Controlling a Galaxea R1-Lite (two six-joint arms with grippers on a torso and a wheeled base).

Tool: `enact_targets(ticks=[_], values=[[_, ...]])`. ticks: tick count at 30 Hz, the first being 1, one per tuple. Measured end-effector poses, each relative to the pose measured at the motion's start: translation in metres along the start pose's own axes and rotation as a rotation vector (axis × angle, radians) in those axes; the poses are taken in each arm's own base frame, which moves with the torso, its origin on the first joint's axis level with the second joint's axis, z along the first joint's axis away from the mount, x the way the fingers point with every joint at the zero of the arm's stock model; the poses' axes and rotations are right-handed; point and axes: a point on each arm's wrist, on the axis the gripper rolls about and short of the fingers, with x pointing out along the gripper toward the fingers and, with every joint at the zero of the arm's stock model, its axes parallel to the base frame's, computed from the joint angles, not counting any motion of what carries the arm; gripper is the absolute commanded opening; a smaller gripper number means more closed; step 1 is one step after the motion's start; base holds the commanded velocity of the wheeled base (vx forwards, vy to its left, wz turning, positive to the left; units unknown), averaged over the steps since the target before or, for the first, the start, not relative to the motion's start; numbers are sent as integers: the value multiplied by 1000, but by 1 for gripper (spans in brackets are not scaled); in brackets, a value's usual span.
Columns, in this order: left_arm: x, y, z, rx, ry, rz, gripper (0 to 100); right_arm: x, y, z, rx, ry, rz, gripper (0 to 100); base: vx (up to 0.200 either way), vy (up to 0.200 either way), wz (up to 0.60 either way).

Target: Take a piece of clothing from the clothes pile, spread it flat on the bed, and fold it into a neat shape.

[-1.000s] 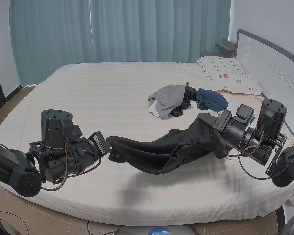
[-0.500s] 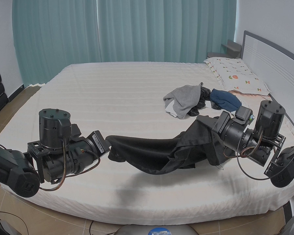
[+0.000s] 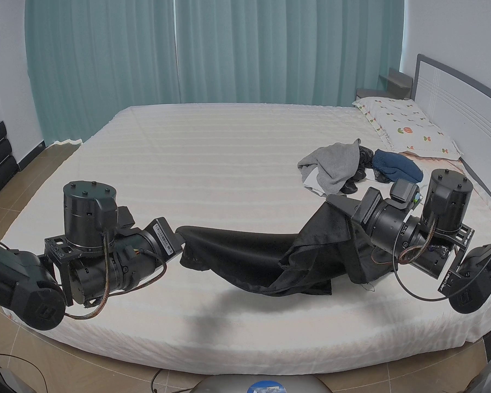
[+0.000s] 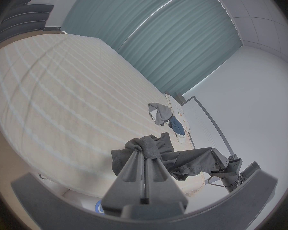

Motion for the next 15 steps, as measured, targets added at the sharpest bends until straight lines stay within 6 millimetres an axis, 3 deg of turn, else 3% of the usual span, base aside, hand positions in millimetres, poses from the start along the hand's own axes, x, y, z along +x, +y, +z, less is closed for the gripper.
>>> enact_targets(ticks=[15], values=[[0,5,9,-14,-31,17,0,-1,3,2,-8,-4,16,0,0,200,0]])
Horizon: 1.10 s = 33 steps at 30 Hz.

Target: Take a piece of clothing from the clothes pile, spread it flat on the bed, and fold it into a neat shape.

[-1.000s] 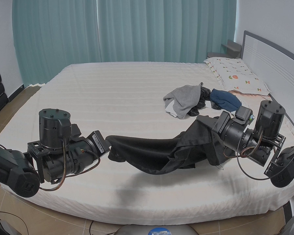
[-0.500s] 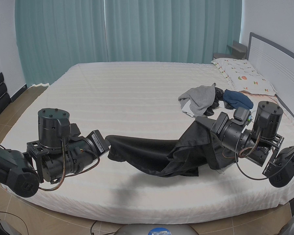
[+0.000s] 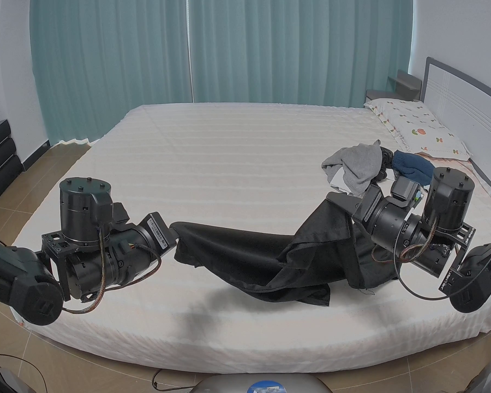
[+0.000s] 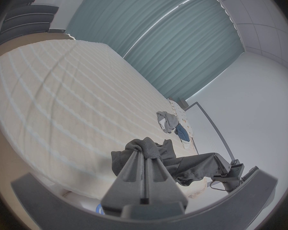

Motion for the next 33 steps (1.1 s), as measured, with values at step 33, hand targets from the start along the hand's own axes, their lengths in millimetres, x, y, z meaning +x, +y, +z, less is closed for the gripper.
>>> enact_targets(ticks=[33], values=[[-16,0,-5,18,30,45,0,-60,-11,18,-1,-33,-125,0,-55,36,0]])
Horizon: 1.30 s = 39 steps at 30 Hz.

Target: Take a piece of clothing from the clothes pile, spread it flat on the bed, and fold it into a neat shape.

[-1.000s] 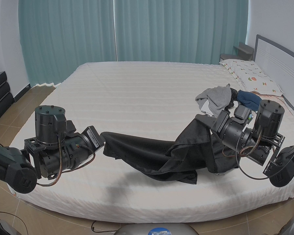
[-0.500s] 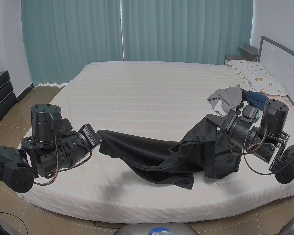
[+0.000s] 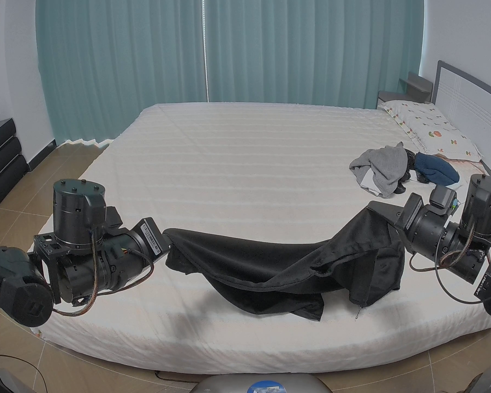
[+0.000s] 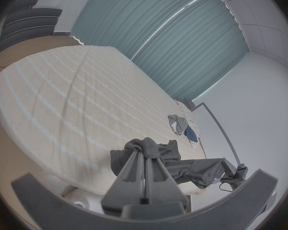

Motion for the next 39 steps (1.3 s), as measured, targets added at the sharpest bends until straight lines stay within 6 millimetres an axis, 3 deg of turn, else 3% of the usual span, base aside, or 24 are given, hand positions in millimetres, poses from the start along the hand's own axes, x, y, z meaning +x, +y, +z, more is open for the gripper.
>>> enact_targets(ticks=[7,16,23,28,32,39], values=[[-18,-3,-1,9,12,1,0,-28,8,6,-2,-39,31,0,-200,0,0],[-69,-20,4,29,4,-81,0,-81,34,27,-6,-89,81,0,-44,0,0],[-105,-43,23,35,-60,-173,0,-119,84,69,-18,-207,217,0,0,0,0],[-115,-64,46,27,-123,-213,0,-135,121,104,-28,-310,323,0,0,0,0],[-108,-81,66,15,-168,-216,0,-124,141,127,-32,-360,340,0,0,0,0],[-62,-97,95,-20,-190,-154,0,-41,147,155,-20,-385,241,0,171,0,0]])
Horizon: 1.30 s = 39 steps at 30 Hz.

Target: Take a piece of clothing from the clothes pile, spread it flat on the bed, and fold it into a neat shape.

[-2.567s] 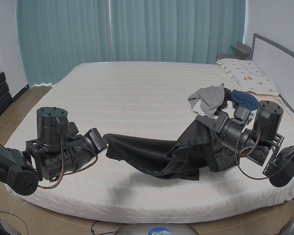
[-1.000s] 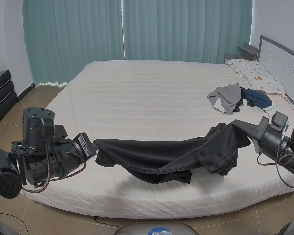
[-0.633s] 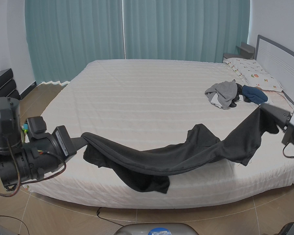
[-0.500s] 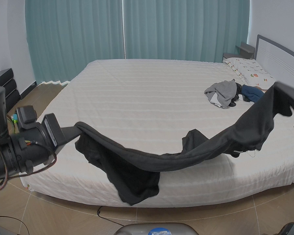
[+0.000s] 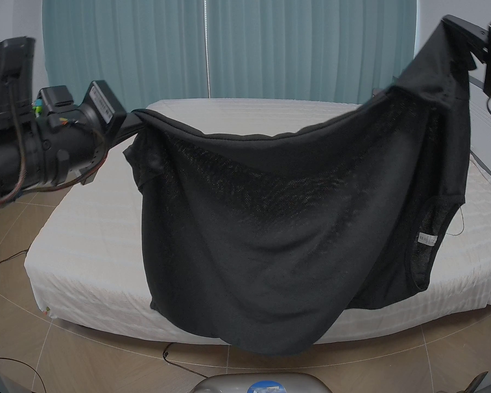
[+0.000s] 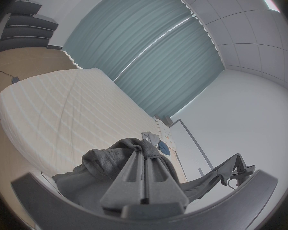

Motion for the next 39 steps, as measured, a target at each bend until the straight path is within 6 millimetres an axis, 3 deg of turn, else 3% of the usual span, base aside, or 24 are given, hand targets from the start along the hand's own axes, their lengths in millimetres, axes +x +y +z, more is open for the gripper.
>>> enact_targets(ticks=[6,14,21,39], values=[[59,11,7,-22,7,78,0,67,-31,-17,-7,-12,-62,0,200,0,0],[119,37,7,-37,20,162,0,115,-70,-43,-15,9,-115,0,200,0,0],[160,58,-1,-40,41,213,0,138,-101,-59,-21,54,-137,0,200,0,0],[240,123,-50,-45,157,356,0,163,-218,-143,-1,221,-383,0,0,0,0]])
